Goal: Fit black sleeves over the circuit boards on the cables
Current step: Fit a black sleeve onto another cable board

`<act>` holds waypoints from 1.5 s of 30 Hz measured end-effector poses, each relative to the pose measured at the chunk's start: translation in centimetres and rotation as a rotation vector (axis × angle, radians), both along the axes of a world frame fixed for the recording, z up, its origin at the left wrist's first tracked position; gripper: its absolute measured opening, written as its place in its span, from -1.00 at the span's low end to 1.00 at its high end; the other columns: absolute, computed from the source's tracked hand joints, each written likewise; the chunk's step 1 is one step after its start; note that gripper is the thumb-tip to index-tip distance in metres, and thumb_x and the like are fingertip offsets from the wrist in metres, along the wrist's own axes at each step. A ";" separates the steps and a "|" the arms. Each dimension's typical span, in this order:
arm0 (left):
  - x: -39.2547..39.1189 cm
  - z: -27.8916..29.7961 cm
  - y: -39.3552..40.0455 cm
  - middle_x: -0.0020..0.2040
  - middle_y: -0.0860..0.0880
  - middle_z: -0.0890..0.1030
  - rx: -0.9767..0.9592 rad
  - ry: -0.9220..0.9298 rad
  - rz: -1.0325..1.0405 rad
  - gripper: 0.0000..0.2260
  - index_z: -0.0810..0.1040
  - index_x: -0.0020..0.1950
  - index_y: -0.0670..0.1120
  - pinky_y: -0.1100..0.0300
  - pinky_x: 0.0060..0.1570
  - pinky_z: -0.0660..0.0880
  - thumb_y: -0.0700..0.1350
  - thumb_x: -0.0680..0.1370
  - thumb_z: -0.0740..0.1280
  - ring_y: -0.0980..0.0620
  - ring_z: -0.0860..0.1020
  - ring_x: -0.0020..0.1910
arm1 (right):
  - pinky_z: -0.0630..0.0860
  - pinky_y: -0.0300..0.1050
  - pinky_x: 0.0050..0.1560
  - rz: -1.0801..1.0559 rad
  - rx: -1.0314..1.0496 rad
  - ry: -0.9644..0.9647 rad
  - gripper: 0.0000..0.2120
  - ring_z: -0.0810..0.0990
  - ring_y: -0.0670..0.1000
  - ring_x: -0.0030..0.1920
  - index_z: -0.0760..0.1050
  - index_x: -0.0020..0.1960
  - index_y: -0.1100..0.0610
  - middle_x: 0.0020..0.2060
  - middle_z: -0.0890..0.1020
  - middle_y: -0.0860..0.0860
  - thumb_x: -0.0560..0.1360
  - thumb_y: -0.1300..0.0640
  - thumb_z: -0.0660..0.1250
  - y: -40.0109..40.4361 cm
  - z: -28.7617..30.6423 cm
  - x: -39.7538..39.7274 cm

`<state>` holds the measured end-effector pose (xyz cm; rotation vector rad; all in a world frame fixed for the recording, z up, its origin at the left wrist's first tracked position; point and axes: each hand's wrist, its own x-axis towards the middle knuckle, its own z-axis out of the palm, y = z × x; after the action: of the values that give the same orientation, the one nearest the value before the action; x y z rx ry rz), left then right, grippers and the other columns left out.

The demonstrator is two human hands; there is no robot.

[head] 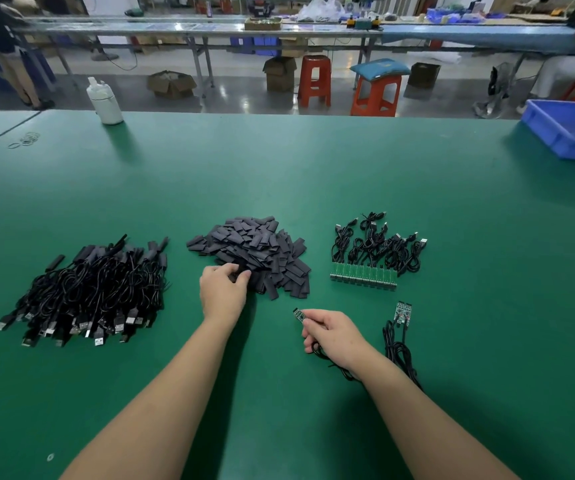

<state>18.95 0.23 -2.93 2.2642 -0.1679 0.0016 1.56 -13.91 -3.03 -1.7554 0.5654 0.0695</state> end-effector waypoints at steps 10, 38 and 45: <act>-0.5 2.2 0.3 -0.30 0.01 0.60 -0.217 0.042 -0.007 -0.78 0.56 -0.10 -0.14 0.13 -0.26 0.39 -0.06 0.64 0.24 -0.06 0.51 -0.27 | 0.54 -0.31 -0.17 0.025 0.056 -0.002 -0.65 0.62 -0.10 -0.30 0.44 0.43 0.12 -0.19 0.61 0.02 0.66 0.26 0.17 -0.2 0.6 -0.4; -6.0 0.6 3.3 0.09 -0.05 0.60 0.635 -0.286 -0.838 -0.63 0.36 0.41 0.01 0.06 -0.06 0.48 0.13 0.67 0.10 -0.11 0.57 0.02 | 0.56 -0.29 -0.14 0.054 0.101 -0.004 -0.73 0.61 -0.07 -0.28 0.53 0.30 0.15 -0.18 0.64 0.05 0.64 0.28 0.23 -0.5 0.9 -0.6; -6.5 0.8 3.6 0.16 0.06 0.57 0.342 -0.270 -0.773 -0.73 0.56 0.28 -0.02 0.11 0.05 0.49 0.01 0.65 0.22 0.00 0.56 0.08 | 0.57 -0.26 -0.21 0.034 0.140 -0.028 -0.77 0.59 -0.07 -0.32 0.51 0.26 0.29 -0.17 0.62 0.12 0.63 0.33 0.22 -0.5 0.8 -0.7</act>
<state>12.50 3.78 -2.17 2.3784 -1.2535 -0.1392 0.84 -14.44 -2.20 -1.6276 0.4980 0.1055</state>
